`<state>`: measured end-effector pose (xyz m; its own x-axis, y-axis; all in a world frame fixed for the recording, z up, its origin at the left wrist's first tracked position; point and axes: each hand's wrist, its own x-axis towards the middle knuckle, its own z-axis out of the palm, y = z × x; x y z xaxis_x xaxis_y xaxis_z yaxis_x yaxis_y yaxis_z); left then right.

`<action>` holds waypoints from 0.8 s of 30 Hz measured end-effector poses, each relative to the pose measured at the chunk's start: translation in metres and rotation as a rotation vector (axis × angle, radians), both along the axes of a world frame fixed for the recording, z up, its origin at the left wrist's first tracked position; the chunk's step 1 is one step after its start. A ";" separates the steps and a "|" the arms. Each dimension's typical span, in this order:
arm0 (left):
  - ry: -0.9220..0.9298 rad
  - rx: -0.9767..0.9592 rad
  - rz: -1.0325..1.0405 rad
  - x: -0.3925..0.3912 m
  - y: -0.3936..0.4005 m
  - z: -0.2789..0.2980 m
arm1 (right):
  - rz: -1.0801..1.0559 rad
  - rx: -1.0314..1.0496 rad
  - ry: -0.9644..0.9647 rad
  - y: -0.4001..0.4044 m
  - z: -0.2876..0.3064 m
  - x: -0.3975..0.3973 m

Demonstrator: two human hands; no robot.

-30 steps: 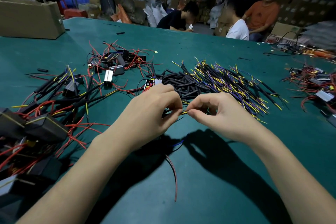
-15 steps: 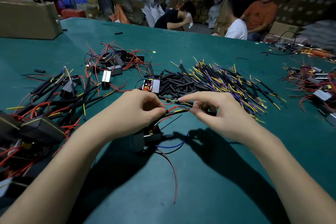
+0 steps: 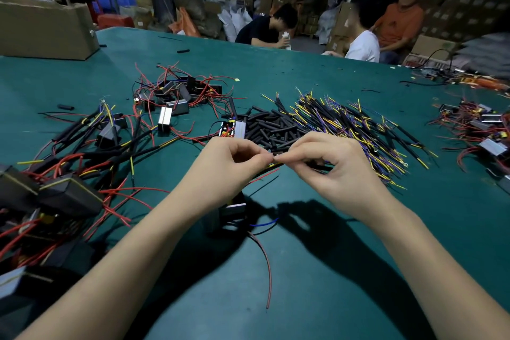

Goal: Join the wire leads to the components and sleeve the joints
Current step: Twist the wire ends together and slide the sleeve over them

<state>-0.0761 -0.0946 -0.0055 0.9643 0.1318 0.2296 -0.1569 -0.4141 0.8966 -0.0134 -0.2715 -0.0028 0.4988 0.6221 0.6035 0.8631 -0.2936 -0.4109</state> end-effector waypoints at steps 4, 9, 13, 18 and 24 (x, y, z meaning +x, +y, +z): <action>0.095 -0.114 0.002 0.000 0.000 0.000 | -0.065 -0.085 -0.176 0.000 -0.001 0.000; 0.142 -0.253 0.006 0.001 0.001 0.002 | -0.037 0.025 -0.003 0.002 -0.002 -0.002; 0.039 -0.156 0.030 0.000 -0.002 0.002 | -0.025 0.026 0.035 0.005 -0.002 -0.004; -0.012 -0.029 0.057 -0.001 -0.001 0.002 | -0.073 -0.113 -0.098 0.005 -0.003 -0.006; 0.000 0.066 0.045 -0.002 -0.001 0.005 | -0.094 -0.104 -0.163 0.006 -0.001 -0.007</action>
